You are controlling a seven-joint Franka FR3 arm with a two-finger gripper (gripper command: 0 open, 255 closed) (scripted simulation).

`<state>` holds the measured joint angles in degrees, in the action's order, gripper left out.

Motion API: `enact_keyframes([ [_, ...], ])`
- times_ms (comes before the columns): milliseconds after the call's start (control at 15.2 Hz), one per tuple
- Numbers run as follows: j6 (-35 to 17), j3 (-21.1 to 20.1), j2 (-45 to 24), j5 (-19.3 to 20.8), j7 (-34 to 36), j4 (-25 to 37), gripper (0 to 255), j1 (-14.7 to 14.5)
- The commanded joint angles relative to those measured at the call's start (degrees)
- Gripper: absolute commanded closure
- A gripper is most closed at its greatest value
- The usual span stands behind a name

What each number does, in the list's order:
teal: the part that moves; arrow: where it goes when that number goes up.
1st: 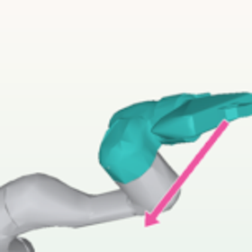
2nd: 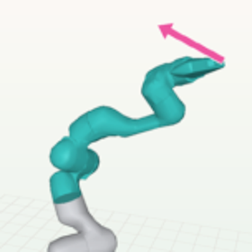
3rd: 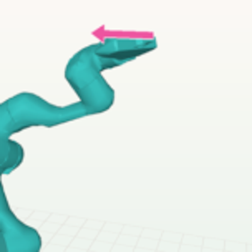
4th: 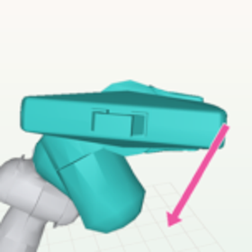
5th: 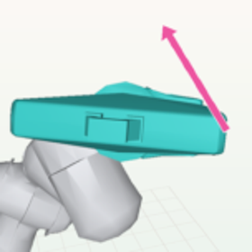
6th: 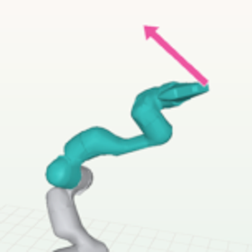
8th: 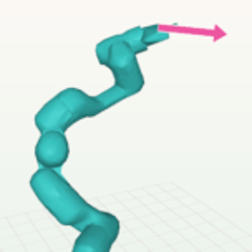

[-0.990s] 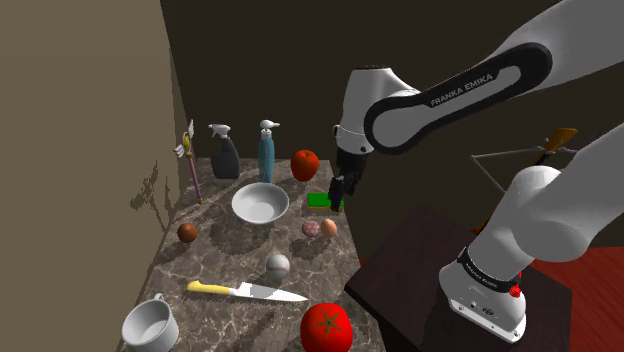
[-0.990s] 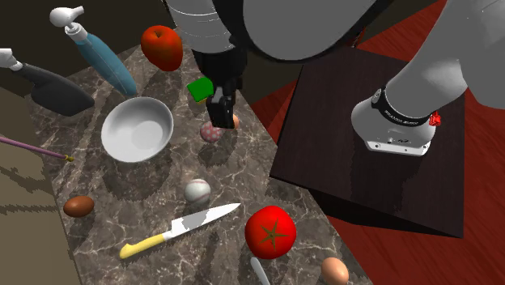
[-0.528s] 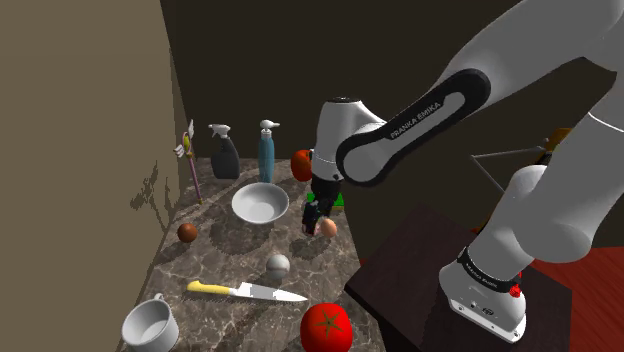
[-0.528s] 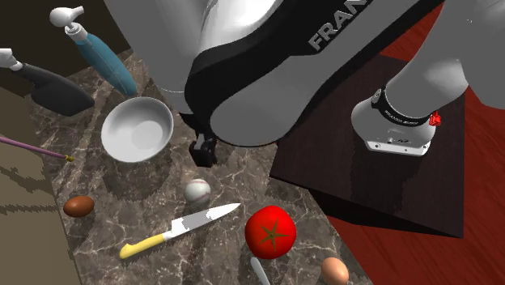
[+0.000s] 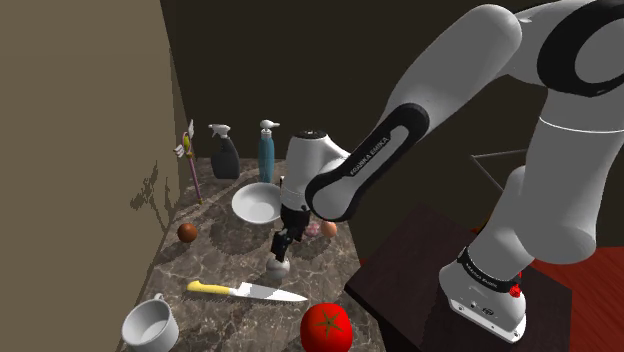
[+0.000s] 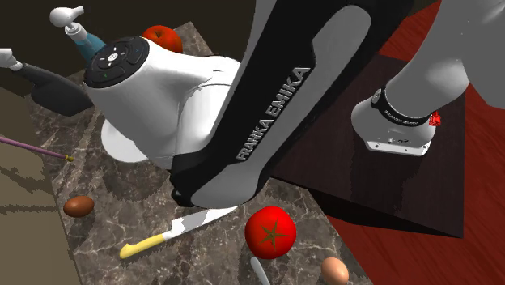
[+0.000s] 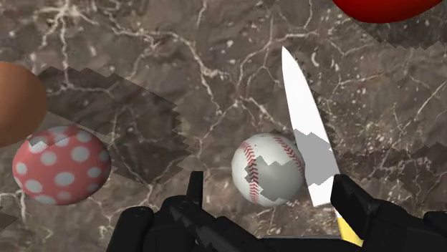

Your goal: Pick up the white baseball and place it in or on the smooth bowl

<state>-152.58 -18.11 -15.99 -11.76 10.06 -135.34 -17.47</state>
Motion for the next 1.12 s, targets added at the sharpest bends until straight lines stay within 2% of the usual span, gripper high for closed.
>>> enact_keyframes([
  [0, -1.8, 0.2, -4.1, 1.1, 1.0, 2.8, 0, -1.3],
  [528, -6.6, 1.3, -10.1, 2.4, 1.9, 4.1, 0, -3.0],
  [990, -6.6, 1.3, -10.1, 2.4, 1.9, 4.1, 0, -3.0],
  [1056, -6.6, 1.3, -10.1, 2.4, 1.9, 4.1, 255, -3.0],
])
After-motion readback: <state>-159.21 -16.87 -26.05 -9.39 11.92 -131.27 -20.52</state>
